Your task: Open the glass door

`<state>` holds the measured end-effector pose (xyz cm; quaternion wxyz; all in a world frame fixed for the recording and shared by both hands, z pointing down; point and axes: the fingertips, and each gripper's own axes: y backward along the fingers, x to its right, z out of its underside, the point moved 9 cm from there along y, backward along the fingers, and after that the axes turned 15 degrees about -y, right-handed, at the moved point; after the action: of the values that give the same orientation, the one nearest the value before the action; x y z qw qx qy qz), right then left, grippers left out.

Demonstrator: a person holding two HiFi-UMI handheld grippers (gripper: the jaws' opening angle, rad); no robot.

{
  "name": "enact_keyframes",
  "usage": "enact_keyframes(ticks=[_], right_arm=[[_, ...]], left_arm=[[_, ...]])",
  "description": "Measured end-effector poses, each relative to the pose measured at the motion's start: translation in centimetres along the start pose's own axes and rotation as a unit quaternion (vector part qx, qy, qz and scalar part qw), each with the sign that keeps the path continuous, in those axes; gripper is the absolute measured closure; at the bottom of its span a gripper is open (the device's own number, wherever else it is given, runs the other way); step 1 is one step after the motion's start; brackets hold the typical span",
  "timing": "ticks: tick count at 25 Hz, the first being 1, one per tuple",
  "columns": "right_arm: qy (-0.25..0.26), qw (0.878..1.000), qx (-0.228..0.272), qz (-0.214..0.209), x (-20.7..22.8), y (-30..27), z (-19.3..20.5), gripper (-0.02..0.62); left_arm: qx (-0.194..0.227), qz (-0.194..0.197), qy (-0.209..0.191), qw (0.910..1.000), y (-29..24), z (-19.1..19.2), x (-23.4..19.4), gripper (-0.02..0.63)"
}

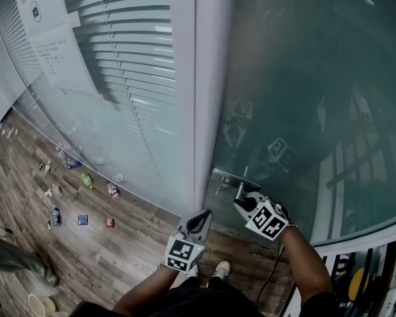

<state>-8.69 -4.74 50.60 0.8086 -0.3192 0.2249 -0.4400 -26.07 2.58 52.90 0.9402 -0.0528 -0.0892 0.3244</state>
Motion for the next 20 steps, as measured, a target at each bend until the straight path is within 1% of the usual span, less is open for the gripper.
enact_keyframes(ticks=[5, 8, 11, 15, 20], right_arm=[[-0.03, 0.997, 0.073, -0.017, 0.2, -0.7, 1.0, 0.58], [-0.049, 0.993, 0.102, -0.03, 0.3, -0.9, 1.2, 0.58], [-0.05, 0.99, 0.124, -0.035, 0.6, -1.2, 1.5, 0.58], [-0.054, 0.99, 0.118, -0.048, 0.6, -1.2, 1.3, 0.58], [-0.058, 0.991, 0.108, -0.053, 1.3, -1.3, 1.3, 0.58]], left_arm=[[0.004, 0.002, -0.002, 1.0, -0.2, -0.4, 0.2, 0.603], [-0.001, 0.0, 0.0, 1.0, -0.5, -0.2, 0.4, 0.603], [-0.003, -0.006, 0.001, 1.0, -0.8, -0.1, 0.7, 0.603], [-0.003, -0.021, -0.004, 0.9998, -1.4, -0.1, 0.7, 0.603], [-0.01, -0.022, -0.003, 0.9997, -2.1, -0.2, 1.1, 0.603]])
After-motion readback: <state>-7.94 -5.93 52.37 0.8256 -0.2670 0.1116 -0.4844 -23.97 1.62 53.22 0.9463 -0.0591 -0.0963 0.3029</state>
